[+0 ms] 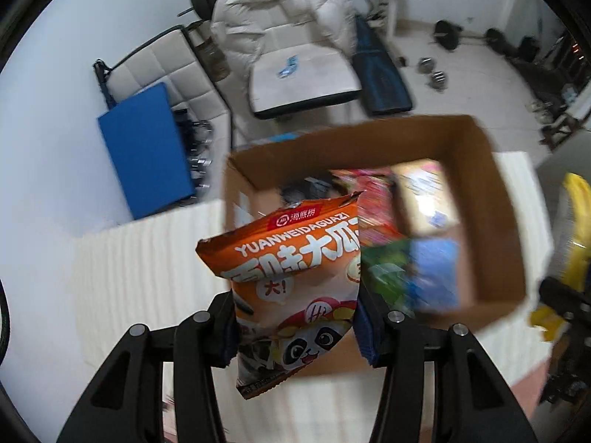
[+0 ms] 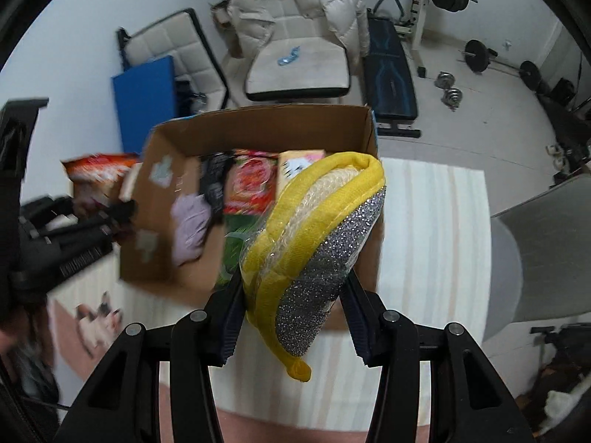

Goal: Organize soft objects
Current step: 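Place the sponge and panda bag into the box and open both tools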

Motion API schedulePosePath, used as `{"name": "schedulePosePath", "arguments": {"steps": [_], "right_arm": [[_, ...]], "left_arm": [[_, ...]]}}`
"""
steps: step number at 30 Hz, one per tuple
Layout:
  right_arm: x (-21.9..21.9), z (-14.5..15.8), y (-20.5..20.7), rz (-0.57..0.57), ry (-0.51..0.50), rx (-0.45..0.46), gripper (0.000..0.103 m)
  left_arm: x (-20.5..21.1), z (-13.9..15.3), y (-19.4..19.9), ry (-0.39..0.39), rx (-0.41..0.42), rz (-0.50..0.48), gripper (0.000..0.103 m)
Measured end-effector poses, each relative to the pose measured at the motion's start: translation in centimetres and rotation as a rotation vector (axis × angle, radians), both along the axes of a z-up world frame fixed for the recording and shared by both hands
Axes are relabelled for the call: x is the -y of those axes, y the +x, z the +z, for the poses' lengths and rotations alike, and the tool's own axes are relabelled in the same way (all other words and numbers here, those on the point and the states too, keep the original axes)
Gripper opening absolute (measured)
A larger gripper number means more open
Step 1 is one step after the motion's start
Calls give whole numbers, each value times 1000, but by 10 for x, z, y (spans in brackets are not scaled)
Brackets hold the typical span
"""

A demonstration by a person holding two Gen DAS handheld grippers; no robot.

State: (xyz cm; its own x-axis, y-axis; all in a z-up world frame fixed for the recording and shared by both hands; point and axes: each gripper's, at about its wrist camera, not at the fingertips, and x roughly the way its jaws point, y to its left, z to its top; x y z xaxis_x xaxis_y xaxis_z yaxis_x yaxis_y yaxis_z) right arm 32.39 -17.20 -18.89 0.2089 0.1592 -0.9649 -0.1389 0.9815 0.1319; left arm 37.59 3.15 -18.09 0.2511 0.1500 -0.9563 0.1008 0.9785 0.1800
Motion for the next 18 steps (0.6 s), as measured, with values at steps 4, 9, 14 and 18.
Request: {"name": "schedulePosePath", "arguments": {"steps": [4,9,14,18], "right_arm": [[-14,-35,50,-6,-72,-74,51],[-20,-76,67,-9,-159,-121,51],[-24,-111,74,1,-215,-187,52],[-21,-131,77,-17,-253,-245,58]], "left_arm": [[-15,-47,31,39,-92,25,47],[-32,-94,53,73,-208,35,47],[-24,-125,60,110,-272,-15,48],[-24,-137,64,99,-310,2,49]]}}
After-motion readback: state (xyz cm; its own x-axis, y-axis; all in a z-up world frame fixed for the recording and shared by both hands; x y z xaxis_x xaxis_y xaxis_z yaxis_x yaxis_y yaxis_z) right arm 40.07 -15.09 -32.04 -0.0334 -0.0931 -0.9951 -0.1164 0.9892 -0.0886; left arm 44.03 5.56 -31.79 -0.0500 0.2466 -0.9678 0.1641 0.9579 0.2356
